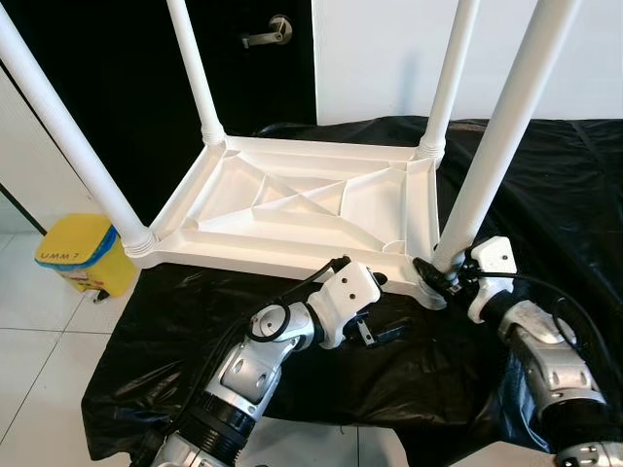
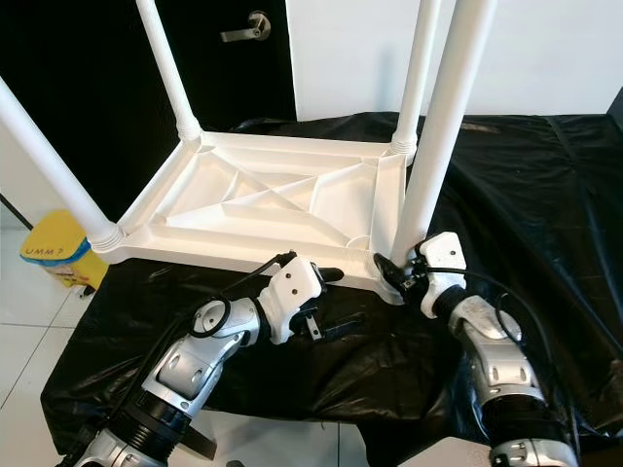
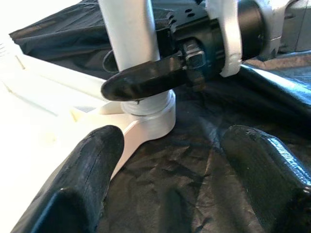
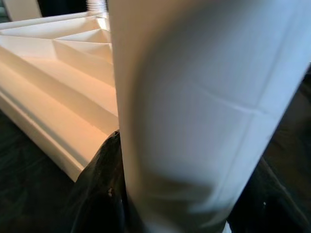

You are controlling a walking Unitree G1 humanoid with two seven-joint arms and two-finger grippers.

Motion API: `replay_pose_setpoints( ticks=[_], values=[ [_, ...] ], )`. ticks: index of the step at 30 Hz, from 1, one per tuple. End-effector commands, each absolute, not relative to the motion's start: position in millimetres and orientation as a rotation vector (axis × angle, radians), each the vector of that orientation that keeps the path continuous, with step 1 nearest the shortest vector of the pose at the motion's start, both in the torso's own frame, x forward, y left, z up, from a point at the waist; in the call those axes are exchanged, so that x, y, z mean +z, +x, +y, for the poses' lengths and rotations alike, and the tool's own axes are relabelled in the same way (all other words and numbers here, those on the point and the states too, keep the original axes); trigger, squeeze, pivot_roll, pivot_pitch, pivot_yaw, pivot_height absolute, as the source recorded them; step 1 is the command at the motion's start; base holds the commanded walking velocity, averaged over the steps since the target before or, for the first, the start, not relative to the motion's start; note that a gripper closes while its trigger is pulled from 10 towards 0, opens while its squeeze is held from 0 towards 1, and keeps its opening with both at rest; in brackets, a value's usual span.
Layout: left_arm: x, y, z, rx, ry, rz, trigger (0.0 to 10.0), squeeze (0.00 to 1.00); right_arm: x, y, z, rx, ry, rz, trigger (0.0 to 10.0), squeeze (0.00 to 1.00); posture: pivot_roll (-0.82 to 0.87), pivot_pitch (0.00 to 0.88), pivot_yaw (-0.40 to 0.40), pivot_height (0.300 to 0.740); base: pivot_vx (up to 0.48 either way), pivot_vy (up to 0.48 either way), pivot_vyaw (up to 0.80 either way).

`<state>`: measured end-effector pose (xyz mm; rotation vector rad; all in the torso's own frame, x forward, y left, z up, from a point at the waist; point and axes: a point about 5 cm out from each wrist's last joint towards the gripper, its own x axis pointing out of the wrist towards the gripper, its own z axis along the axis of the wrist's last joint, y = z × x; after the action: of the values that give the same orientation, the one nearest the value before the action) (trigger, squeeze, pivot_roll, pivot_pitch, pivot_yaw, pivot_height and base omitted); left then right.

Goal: Building children table

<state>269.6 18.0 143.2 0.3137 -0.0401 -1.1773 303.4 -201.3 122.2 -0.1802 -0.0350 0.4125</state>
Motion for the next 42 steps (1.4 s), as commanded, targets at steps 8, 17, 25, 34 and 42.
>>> replay_pose_setpoints(
  ticks=[8,17,25,34,42],
  values=[
    [139,269,19,-1.170,0.308,-0.024,10.0,0.00,101,298,-203,0.208,-0.185,0.080,10.0,0.00,-0.21,0.030,0.055,0.740,0.000,0.000,0.00],
    [139,268,18,-1.174,0.305,-0.023,10.0,0.00,93,288,-196,-0.228,-0.103,0.109,10.0,0.00,-0.21,0.034,0.049,0.740,0.000,0.000,0.00],
    [139,268,18,-1.170,0.300,-0.023,10.0,0.00,93,287,-178,-0.354,-0.031,0.120,10.0,0.00,-0.21,0.039,0.044,0.740,0.000,0.000,0.00],
    [138,267,18,-1.164,0.295,-0.019,10.0,0.00,108,287,-178,-0.323,-0.004,0.032,10.0,1.00,-0.20,0.050,0.038,0.740,0.000,0.000,0.00],
    [138,267,19,-1.153,0.292,-0.019,10.0,0.00,119,284,-186,-0.195,-0.012,-0.058,10.0,1.00,-0.20,0.055,0.036,0.740,0.000,0.000,0.00]
  ],
)
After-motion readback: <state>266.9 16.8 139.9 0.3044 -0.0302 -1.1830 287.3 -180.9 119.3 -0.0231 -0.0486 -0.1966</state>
